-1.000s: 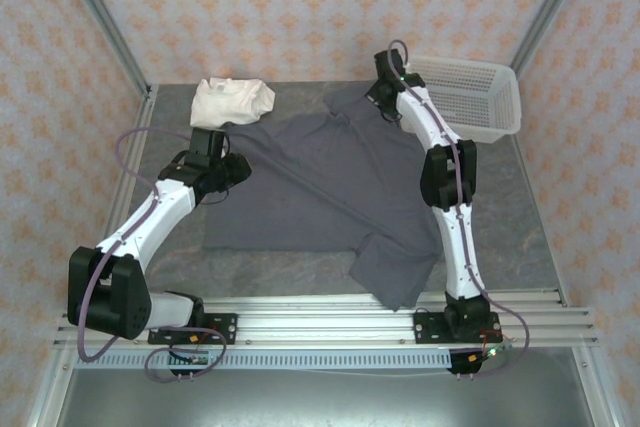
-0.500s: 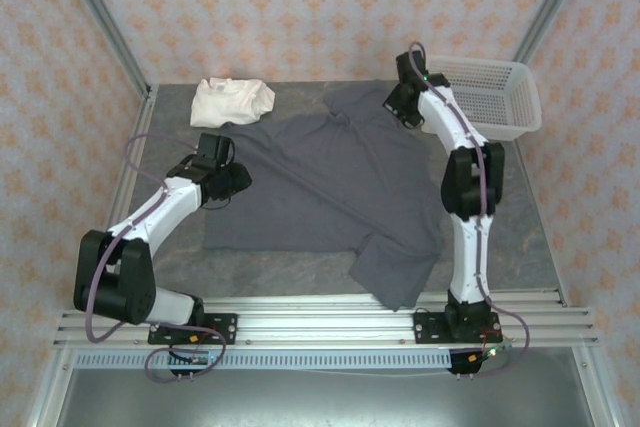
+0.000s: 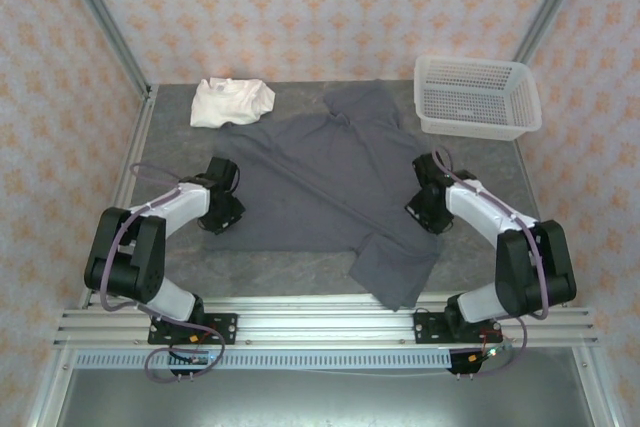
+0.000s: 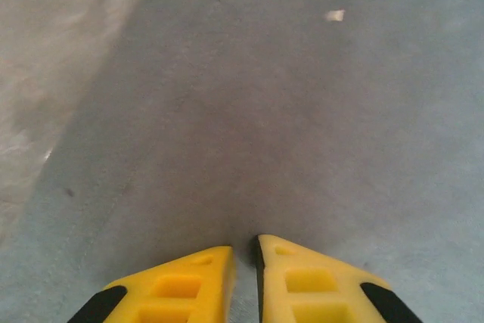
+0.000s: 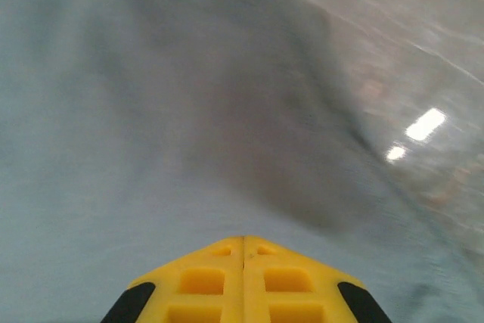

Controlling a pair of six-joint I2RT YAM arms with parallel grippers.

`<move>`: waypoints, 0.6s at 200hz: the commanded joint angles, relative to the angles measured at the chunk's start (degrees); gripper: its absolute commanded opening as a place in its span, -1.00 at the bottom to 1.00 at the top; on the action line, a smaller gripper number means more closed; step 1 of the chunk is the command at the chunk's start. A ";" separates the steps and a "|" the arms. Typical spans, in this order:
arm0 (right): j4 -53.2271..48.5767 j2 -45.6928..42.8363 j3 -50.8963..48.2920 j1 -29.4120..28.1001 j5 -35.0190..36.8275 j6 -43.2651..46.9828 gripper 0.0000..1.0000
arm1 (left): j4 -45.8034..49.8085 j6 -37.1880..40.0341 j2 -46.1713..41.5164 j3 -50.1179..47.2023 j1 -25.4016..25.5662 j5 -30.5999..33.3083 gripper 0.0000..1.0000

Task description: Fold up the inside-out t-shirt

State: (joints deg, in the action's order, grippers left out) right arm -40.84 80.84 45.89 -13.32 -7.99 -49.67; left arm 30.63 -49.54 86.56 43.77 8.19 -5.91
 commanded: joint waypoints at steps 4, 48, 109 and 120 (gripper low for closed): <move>-0.36 -4.63 -7.01 4.25 0.92 -7.98 -0.93 | 5.77 -6.69 -1.85 -3.74 -0.53 5.44 -0.67; -0.77 -1.69 -8.88 9.92 2.61 -6.51 -0.98 | 6.26 -8.42 -5.95 -7.87 -3.30 6.60 -0.70; -2.67 -9.41 -10.23 14.38 1.95 -8.49 -1.00 | 7.87 -10.03 -17.11 -13.94 -4.59 6.28 -0.68; 0.80 -12.64 -9.03 13.97 -2.04 -4.17 -1.00 | 6.57 -7.12 -19.42 -12.32 -4.58 6.40 -0.56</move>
State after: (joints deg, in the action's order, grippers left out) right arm -40.75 73.97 36.18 0.27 -9.39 -56.97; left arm 34.02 -58.15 70.41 31.20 4.45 -2.87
